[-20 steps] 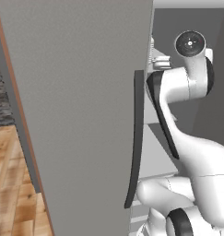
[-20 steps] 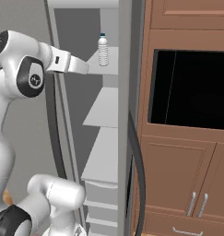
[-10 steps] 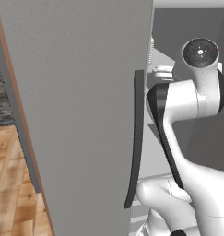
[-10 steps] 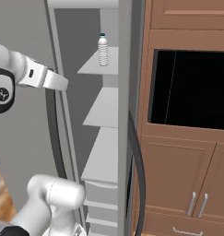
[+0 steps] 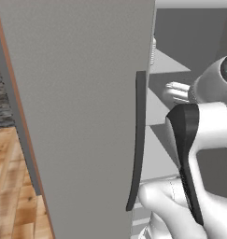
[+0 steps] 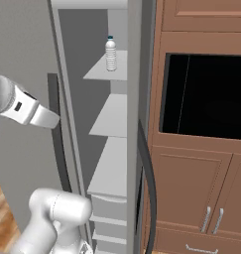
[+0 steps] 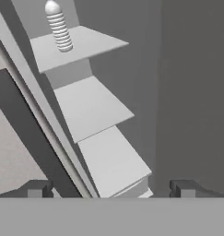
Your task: Take the bottled waters from the counter and place them in the freezer to freeze. Close the freezer door after placing the bottles.
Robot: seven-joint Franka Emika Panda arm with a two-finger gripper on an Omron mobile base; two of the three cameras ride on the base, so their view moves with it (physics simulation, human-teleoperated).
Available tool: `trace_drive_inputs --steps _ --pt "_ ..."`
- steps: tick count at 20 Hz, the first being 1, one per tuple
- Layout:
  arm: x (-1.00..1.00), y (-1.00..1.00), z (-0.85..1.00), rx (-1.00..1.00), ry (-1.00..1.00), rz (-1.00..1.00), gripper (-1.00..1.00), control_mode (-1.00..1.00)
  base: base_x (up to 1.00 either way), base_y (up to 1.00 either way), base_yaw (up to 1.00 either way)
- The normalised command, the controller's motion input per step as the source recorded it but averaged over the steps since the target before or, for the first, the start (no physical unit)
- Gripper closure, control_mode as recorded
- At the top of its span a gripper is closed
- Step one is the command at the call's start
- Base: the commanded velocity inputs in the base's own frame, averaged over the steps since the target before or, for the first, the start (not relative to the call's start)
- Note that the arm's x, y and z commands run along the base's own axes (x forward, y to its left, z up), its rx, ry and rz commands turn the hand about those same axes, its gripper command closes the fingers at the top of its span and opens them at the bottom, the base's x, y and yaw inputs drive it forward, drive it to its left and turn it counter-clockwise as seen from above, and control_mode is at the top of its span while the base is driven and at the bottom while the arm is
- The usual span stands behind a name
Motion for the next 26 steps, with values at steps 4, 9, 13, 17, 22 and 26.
trace_drive_inputs --steps 4,9,13,17,22,26 --pt "-0.03 0.0 -0.56 0.11 0.23 0.1 -1.0 -1.0 0.0 0.0 0.0" --pt "0.0 0.0 -0.41 0.07 0.24 0.14 -1.0 -1.0 0.0 0.0 0.0" --pt "0.0 0.0 -0.22 0.0 0.11 0.17 -1.0 -1.0 0.0 0.0 0.0" --pt "0.0 0.0 -0.1 0.0 0.02 0.23 -1.0 -1.0 0.0 0.0 0.0" --pt "0.0 0.0 -0.06 -0.02 0.0 0.25 -1.0 -1.0 0.0 0.0 0.0" --pt "0.0 0.0 -0.25 -0.06 0.0 0.06 -1.0 -1.0 0.0 0.0 0.0"
